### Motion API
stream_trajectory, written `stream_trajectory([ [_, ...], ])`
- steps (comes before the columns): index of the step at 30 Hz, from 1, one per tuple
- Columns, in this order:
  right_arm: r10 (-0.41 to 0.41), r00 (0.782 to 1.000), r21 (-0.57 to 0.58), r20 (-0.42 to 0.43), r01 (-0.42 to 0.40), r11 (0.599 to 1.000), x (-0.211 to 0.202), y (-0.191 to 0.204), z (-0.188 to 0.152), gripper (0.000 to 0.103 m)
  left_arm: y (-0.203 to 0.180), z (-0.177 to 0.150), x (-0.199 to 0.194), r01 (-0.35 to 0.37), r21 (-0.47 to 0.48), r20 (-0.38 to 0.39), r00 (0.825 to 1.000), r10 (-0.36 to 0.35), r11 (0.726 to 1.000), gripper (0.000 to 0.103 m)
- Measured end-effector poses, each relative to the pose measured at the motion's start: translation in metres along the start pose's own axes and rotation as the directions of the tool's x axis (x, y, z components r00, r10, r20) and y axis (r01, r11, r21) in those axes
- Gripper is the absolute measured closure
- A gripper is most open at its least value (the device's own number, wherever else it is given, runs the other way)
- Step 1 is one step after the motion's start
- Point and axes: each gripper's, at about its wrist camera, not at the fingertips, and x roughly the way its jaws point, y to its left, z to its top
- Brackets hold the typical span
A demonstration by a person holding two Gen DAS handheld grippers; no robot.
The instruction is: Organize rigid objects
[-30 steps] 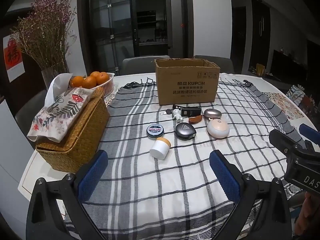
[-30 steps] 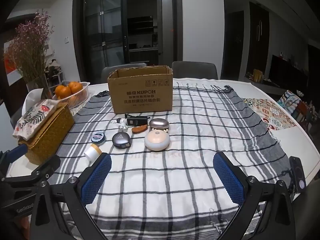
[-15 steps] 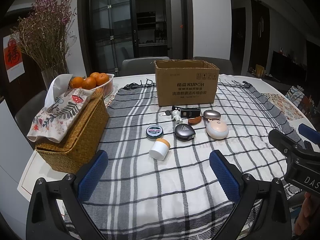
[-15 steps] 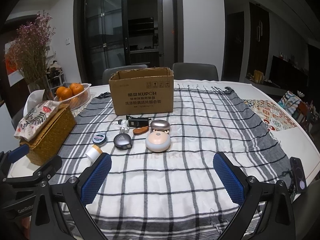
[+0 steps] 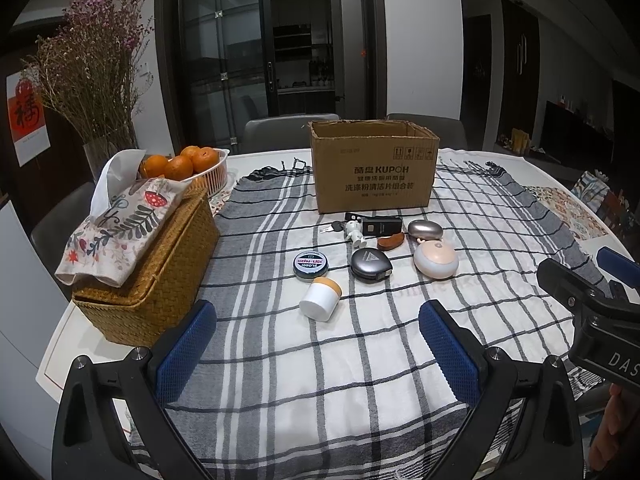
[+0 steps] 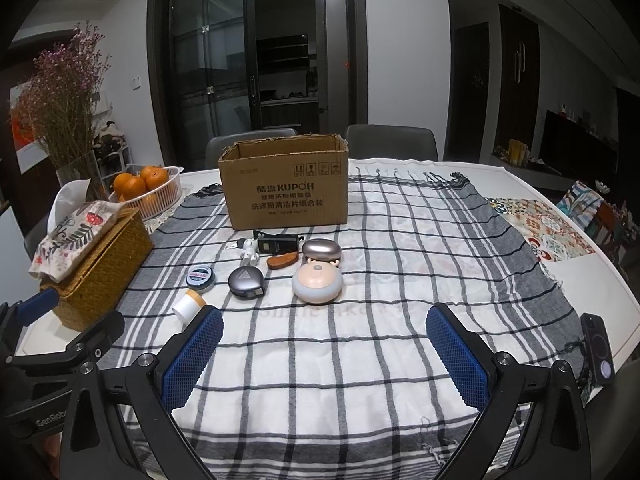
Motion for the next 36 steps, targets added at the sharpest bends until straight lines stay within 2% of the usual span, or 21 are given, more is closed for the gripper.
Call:
stream_trajectory([
  [36, 0.001, 1.0, 0.001, -0.002, -0.001, 1.0, 0.0004, 0.0001, 0.0001, 0.0, -0.0004, -0.0013, 0.0041, 0.009, -0.002, -0.008, 1.0, -0.009, 1.0, 0.0],
])
